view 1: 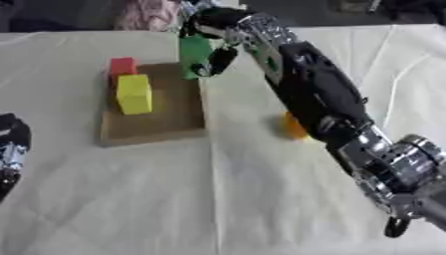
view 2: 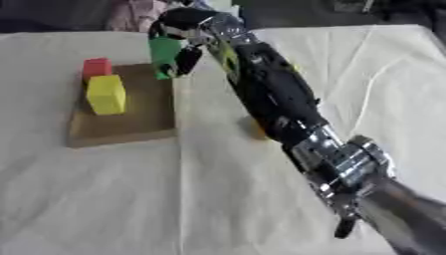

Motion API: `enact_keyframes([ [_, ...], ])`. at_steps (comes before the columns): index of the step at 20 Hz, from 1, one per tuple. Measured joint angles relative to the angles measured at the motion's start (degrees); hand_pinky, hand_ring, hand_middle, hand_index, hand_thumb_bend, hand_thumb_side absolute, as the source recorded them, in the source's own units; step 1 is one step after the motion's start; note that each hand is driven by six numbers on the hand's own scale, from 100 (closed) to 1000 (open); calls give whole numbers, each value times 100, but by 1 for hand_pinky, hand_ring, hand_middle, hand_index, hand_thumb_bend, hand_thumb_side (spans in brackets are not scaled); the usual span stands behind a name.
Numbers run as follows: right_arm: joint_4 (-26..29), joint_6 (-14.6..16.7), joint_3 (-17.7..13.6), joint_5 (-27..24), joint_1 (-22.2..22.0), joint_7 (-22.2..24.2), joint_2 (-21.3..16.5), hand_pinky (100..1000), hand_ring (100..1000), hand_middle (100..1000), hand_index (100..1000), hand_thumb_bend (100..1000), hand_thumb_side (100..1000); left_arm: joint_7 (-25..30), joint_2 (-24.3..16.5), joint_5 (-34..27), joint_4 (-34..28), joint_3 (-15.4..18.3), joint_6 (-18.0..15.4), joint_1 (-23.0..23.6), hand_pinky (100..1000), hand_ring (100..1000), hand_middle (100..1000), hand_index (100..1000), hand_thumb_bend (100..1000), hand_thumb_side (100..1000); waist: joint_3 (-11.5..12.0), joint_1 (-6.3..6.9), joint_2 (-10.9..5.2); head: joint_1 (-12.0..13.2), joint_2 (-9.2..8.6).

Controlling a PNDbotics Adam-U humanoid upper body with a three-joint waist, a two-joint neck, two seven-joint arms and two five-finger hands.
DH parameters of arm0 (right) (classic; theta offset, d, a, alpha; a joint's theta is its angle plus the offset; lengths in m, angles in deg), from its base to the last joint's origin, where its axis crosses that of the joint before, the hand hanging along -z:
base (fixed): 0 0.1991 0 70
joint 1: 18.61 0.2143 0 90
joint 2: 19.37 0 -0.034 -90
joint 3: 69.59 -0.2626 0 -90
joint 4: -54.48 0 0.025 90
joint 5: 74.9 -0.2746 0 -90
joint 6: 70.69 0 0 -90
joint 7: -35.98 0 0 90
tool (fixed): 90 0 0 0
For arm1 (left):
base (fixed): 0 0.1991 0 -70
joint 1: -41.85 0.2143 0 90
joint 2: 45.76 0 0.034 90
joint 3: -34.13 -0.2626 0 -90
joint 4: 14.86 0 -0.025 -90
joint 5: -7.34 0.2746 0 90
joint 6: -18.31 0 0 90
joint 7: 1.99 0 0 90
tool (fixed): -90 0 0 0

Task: Pick up objects on the table and place them in the box.

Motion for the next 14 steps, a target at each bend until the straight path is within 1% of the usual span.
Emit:
enact_keyframes([
  [3, -164, -85, -43, 151, -22, -105, 155, 765, 739, 557, 817, 117, 300, 6, 2, -3, 0, -1, -4, -7, 706, 699, 703, 780, 343, 496, 54, 0, 0, -33, -1],
  [6, -312, -183, -102, 323, -56, -328, 261, 766, 741, 568, 829, 119, 301, 15, 4, -14, -1, -3, -6, -32, 706, 699, 703, 780, 343, 496, 106, 0, 0, -71, -1],
  [9, -413, -307, -142, 493, -92, -600, 333, 765, 742, 594, 862, 138, 308, 22, 5, -17, -1, -4, -5, -40, 706, 699, 702, 780, 343, 496, 127, 0, 0, -100, -1],
  [11, -465, -437, -177, 617, -101, -838, 360, 766, 749, 639, 892, 164, 331, 26, 5, -18, -1, -5, -5, -43, 706, 699, 702, 780, 344, 496, 157, 0, 0, -122, -2],
  [12, -484, -506, -188, 665, -103, -966, 379, 766, 750, 648, 898, 169, 337, 27, 5, -18, -1, -5, -3, -44, 706, 699, 702, 780, 344, 496, 165, 0, 0, -130, -2],
  [14, -525, -643, -213, 749, -111, -1232, 395, 769, 759, 704, 928, 205, 376, 30, 6, -19, -1, -7, -1, -45, 706, 699, 702, 780, 343, 496, 184, 0, 0, -153, -4],
])
